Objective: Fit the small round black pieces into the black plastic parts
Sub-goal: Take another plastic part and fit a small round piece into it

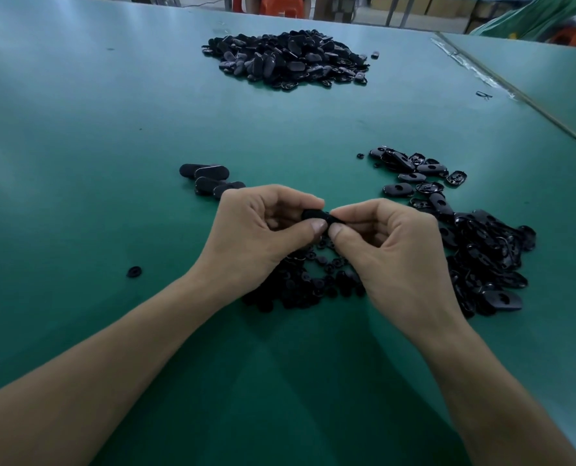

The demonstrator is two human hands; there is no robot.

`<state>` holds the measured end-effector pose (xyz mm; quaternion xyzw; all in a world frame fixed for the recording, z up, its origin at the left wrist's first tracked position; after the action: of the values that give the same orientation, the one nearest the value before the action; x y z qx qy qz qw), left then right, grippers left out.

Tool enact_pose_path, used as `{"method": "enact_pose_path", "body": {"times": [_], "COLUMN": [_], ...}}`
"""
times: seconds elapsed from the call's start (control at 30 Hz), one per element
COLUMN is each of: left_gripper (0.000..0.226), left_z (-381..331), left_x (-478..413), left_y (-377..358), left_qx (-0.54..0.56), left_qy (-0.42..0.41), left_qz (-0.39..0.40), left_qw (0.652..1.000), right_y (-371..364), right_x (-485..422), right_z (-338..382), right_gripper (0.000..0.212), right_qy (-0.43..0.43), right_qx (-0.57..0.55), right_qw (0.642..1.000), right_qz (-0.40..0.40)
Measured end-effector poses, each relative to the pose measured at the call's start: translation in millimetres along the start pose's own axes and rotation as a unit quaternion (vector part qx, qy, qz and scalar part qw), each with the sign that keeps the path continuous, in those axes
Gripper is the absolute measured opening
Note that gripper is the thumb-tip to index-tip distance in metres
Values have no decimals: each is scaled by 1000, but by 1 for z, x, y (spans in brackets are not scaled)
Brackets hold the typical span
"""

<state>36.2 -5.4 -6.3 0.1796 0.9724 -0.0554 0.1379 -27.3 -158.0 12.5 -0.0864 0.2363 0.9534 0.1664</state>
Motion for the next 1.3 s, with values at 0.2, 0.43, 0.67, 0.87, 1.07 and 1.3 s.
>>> {"method": "enact_pose_path", "body": {"times": [0.2, 0.43, 0.67, 0.87, 1.07, 1.3], "left_gripper": [19, 26, 20, 12, 10, 8], "left_z": [-4, -2, 5, 12, 12, 9], "left_x": [0, -5, -27, -35, -31, -30], "left_y": [2, 10, 54, 79, 79, 74], "left_qx": [-15, -91, -166, -290, -424, -411], "left_qy": [-15, -66, -36, 8, 14, -34], "left_qz": [-20, -117, -233, -244, -213, -240], "left_qw": [1000, 987, 957, 925, 880, 879], "right_y": [1, 24, 46, 44, 46, 41], "right_x": [1, -8, -10, -8, -10, -13], "right_z": [4, -5, -22, -20, -27, -23], "right_gripper": [14, 12, 30, 20, 18, 13], "right_qy": [13, 28, -80, -96, -95, -20], "right_qx": [8, 222, 437, 411, 381, 305], "right_qw": [1000, 971, 894, 905, 915, 939], "right_qz": [2, -85, -63, -57, -94, -157]}}
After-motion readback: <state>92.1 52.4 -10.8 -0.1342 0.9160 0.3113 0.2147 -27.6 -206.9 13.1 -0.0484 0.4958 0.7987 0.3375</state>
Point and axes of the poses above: each hand's wrist, its own x-axis away from the middle knuckle, its own y-axis out of the back of the hand, z = x × y, the point moved 1 cm from there along -x, towards the middle knuckle, and after that the axes turned 5 degrees about x, right-handed, at the moved point
